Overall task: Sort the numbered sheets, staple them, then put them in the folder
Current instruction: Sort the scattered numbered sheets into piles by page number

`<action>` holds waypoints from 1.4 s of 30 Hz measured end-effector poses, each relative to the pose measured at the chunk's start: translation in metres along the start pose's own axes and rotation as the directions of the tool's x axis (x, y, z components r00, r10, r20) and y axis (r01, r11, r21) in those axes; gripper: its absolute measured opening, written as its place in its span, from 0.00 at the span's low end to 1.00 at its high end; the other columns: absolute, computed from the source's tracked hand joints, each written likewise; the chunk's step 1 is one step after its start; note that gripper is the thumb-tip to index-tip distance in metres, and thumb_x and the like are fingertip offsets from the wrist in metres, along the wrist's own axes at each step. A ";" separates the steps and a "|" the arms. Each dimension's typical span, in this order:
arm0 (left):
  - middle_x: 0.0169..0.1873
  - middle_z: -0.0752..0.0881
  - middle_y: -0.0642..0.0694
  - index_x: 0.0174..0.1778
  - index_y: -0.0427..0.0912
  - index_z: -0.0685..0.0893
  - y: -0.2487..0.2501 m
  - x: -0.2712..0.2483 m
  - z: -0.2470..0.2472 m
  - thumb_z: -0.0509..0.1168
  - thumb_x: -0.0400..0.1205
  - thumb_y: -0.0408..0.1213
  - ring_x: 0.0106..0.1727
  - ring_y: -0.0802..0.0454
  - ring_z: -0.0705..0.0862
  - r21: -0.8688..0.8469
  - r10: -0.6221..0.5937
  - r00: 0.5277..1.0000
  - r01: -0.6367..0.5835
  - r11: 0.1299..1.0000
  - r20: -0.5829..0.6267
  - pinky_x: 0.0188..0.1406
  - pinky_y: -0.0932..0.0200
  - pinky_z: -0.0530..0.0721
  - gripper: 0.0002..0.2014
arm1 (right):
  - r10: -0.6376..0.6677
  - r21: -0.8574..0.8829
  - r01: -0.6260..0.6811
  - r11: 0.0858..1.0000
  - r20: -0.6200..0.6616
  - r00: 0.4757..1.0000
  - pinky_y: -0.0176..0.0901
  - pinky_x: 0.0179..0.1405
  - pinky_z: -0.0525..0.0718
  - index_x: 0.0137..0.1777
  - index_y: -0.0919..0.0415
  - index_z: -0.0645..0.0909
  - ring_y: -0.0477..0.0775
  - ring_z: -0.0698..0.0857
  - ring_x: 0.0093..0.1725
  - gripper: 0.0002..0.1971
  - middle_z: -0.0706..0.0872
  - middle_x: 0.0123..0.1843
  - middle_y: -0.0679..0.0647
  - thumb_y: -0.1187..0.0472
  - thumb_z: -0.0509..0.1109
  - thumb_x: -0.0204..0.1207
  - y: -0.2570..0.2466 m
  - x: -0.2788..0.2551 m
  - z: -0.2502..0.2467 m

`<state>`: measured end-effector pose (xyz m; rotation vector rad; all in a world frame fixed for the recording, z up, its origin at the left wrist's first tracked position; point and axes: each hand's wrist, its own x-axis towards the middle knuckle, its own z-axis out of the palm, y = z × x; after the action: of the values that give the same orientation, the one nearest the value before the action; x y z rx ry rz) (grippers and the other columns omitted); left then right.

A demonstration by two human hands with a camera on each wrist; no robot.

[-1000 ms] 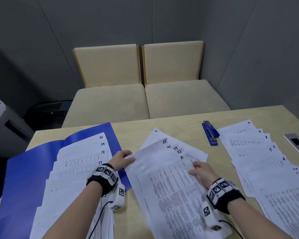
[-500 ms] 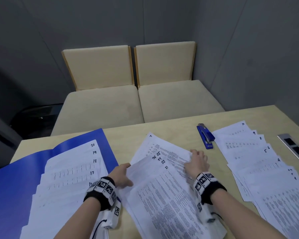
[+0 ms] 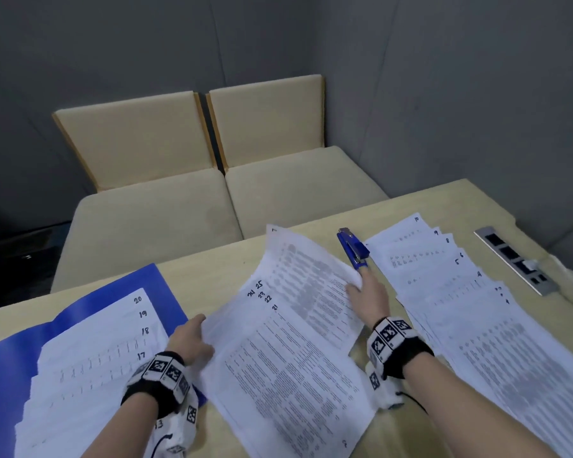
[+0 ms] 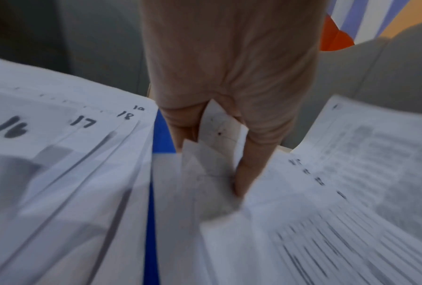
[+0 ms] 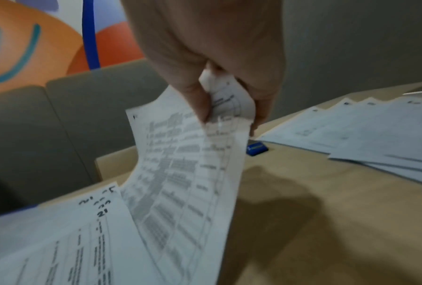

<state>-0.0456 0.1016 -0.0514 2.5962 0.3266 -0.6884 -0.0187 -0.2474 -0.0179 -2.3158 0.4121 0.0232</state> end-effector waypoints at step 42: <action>0.42 0.86 0.46 0.50 0.44 0.81 0.310 -0.028 0.044 0.63 0.82 0.32 0.44 0.44 0.85 -0.519 -0.062 0.812 -0.309 0.797 -0.580 0.44 0.52 0.83 0.04 | -0.042 -0.710 0.516 0.480 0.569 0.821 0.66 0.70 0.59 0.64 0.56 0.66 0.59 0.68 0.67 0.33 0.68 0.64 0.54 0.59 0.78 0.61 0.166 0.186 -0.156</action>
<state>0.0142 -0.1948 0.0358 2.1041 0.4505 0.2638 0.0907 -0.5184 -0.0503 -3.1743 -0.3952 0.8084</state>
